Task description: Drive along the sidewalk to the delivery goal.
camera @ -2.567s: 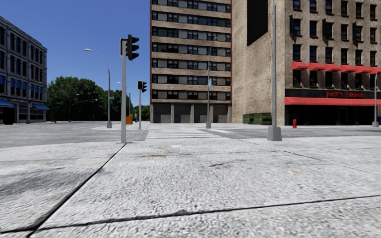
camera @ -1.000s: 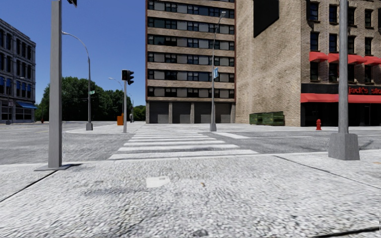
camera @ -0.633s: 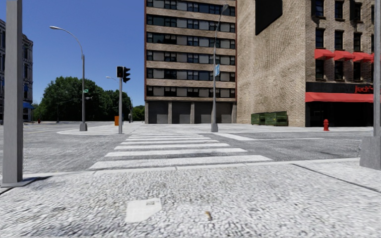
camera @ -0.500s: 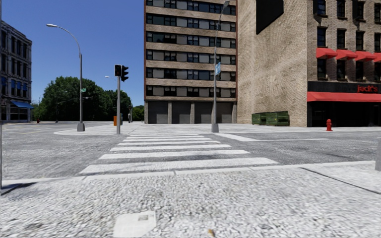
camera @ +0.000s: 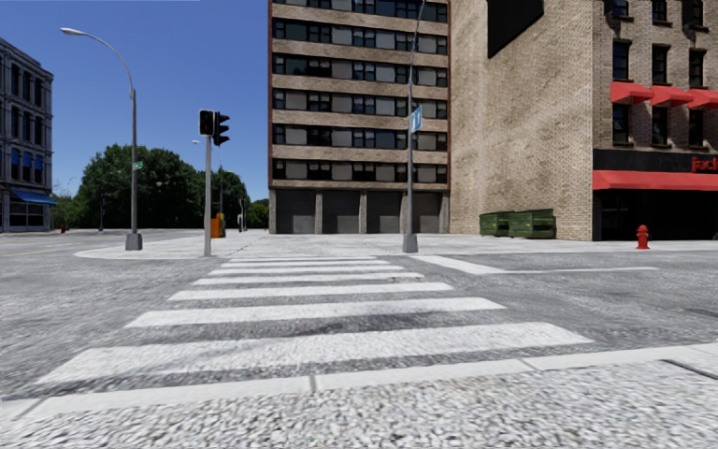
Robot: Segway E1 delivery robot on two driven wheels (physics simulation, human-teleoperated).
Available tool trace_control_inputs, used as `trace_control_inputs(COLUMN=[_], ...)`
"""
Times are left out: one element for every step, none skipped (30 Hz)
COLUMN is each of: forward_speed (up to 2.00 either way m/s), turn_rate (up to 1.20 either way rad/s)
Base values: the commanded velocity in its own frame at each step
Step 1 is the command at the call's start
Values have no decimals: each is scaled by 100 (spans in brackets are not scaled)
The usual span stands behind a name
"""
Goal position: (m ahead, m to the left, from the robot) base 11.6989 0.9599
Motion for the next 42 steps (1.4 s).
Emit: trace_control_inputs(forward_speed=[200, 200, 200, 200, 200, 200, 200, 200, 200, 200, 200, 200, 200, 200, 200, 200, 200, 200, 200, 200, 199, 189, 165, 165, 138, 119, 119, 106, 99, 97, 97, 96, 96, 96, 96, 96, 96, 96, 96, 96, 96, 96], turn_rate=[0, 0, 0, 0, 0, 0, 0, 0, 0, 0, 0, 0, 0, 0, 0, 0, 0, 0, 0, 0, 0, 0, 0, 0, 0, 0, 0, 0, 0, 0, 0, 0, 0, 0, 0, 0, 0, 0, 0, 0, 0, 0])
